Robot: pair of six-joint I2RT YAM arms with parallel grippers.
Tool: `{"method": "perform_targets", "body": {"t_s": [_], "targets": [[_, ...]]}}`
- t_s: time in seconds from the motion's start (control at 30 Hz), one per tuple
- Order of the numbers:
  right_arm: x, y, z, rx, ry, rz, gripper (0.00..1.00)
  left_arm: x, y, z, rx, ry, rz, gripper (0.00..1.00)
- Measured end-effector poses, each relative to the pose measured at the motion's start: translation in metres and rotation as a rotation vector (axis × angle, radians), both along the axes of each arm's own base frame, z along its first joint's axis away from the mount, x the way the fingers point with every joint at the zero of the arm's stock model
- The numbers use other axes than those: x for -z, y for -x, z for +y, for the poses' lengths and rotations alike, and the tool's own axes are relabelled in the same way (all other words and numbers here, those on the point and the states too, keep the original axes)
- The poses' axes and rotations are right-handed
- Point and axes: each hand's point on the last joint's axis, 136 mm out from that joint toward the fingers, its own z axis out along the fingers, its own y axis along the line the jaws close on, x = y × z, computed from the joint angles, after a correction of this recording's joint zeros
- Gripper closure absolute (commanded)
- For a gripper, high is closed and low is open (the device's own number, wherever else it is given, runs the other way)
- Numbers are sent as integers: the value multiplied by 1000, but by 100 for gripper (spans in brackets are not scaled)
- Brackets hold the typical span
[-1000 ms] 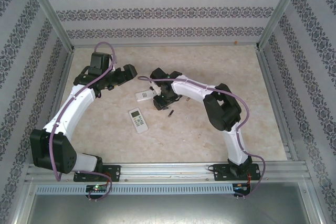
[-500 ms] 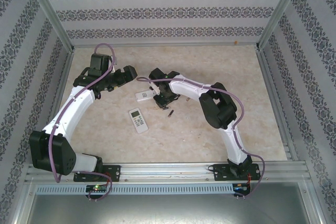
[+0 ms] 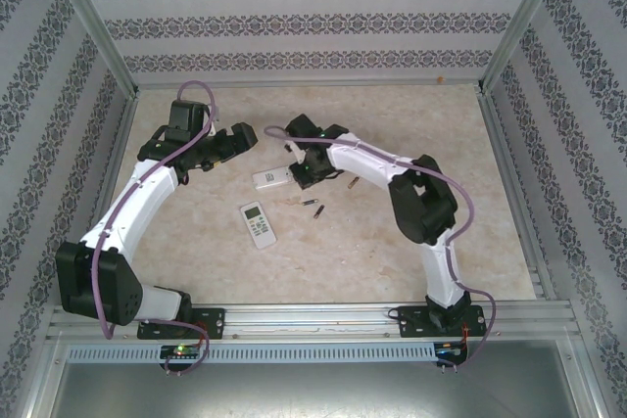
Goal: Load the batteries into the remote control
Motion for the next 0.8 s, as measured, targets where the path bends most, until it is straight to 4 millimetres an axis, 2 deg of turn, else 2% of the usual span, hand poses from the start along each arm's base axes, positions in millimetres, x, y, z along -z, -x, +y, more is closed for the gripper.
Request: {"method": "perform_targets", "body": {"t_s": [0.1,0.2,0.27,0.4,0.57,0.8], "targets": [[-25,-22,1,94,-79,-56,87,5,-1,-2,9,7,17,0],[-31,-44,3,171,-119,-86,87,11,-2,-4,12,17,37,0],[-27,-53,8,197,-132,-90,87,13,-2,-6,11,27,47,0],[-5,-64,18,222,-134,-70,87,14,-1,-7,6,40,57,0],[20,-63,20,238,-121,-25,87,18,0,-6,6,39,65,0],[26,-55,29,226,-127,-1,87,21,1,-6,6,38,72,0]]}}
